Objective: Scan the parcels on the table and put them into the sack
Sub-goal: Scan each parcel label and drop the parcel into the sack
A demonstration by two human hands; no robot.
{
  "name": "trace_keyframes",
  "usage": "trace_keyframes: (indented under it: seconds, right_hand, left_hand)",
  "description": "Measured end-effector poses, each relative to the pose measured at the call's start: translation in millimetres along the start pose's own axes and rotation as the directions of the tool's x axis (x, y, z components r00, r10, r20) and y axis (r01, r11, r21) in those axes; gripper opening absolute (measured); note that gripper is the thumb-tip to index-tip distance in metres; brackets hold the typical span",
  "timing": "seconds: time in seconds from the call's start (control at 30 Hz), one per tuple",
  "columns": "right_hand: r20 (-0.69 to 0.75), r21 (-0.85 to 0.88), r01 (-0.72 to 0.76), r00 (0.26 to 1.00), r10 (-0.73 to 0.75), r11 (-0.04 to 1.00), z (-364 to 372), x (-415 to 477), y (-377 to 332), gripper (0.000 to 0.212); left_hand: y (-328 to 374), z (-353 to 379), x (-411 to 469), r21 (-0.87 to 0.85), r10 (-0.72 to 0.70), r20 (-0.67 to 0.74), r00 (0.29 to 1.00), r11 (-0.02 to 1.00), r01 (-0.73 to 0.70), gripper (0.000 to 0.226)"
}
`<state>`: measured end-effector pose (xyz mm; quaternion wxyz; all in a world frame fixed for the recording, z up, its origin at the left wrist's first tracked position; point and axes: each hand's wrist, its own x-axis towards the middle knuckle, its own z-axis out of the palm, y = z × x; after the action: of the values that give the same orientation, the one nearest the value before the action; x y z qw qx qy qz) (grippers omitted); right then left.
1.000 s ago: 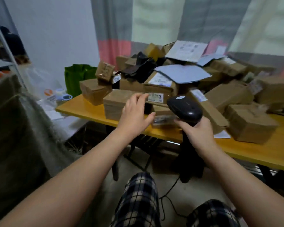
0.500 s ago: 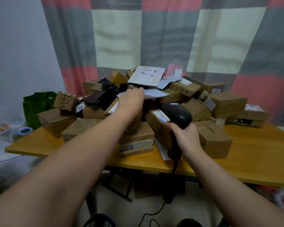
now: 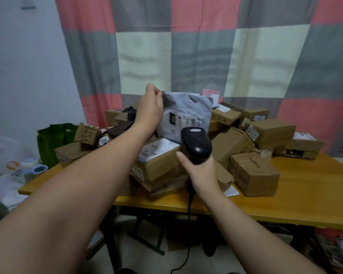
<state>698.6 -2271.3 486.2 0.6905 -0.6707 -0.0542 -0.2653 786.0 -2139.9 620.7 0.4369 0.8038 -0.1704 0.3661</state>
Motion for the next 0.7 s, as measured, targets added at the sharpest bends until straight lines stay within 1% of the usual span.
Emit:
trace_keyframes:
  seconds: [0.03,0.1,0.17,0.23,0.27,0.37,0.43,0.5,0.53,0.6,0.7]
  right_hand:
    - [0.012,-0.061,0.053,0.999,-0.052,0.997,6.0,-3.5,0.3,0.062]
    - [0.092,-0.224,0.16,0.986,-0.142,0.961,21.5,-10.1,0.6,0.071]
    - [0.172,-0.352,0.214,0.972,-0.162,0.911,37.1,-12.6,3.9,0.076]
    - [0.187,-0.424,0.22,0.97,-0.153,0.878,47.9,-10.0,5.1,0.078]
    - [0.184,-0.462,0.225,0.971,-0.155,0.858,51.7,-7.0,4.8,0.075]
    - [0.165,-0.588,0.2,0.978,-0.127,0.784,58.1,7.6,2.8,0.065]
    - [0.129,-0.644,0.13,0.99,-0.061,0.754,59.9,18.7,2.5,0.07]
    - [0.087,-0.672,0.07,0.996,-0.016,0.737,59.7,28.4,2.7,0.074]
    - [0.061,-0.676,0.043,0.998,-0.003,0.736,58.7,31.9,2.6,0.075]
    - [0.027,-0.64,0.021,1.0,-0.005,0.768,55.7,37.0,3.9,0.072]
    - [0.061,-0.514,0.043,0.998,-0.014,0.857,49.1,40.8,5.3,0.066]
  left_hand:
    - [1.4,-0.5,2.1,-0.027,-0.023,0.031,0.999,0.999,0.024,0.009]
    - [2.6,-5.7,3.3,-0.108,-0.08,0.127,0.989,0.99,0.093,0.013]
    - [0.0,-17.1,2.6,-0.178,-0.109,0.176,0.978,0.974,0.141,0.02]
    - [-2.7,-34.3,1.0,-0.273,-0.106,0.129,0.986,0.952,0.139,0.022]
    - [-3.8,-43.6,1.1,-0.299,-0.09,0.084,0.992,0.948,0.111,0.022]
    - [-2.2,-71.2,3.6,-0.241,0.008,-0.082,0.997,0.97,-0.028,0.019]
    - [1.9,-88.8,5.9,-0.18,0.063,-0.213,0.975,0.978,-0.103,0.019]
    - [4.4,-105.2,7.8,-0.113,0.088,-0.317,0.944,0.985,-0.129,0.015]
    - [4.5,-111.8,8.2,-0.088,0.083,-0.339,0.937,0.989,-0.119,0.012]
    - [3.0,-122.8,5.6,-0.043,0.062,-0.326,0.943,0.996,-0.08,0.008]
    - [-2.6,-133.6,-2.2,0.073,0.03,-0.222,0.975,0.997,-0.014,0.01]
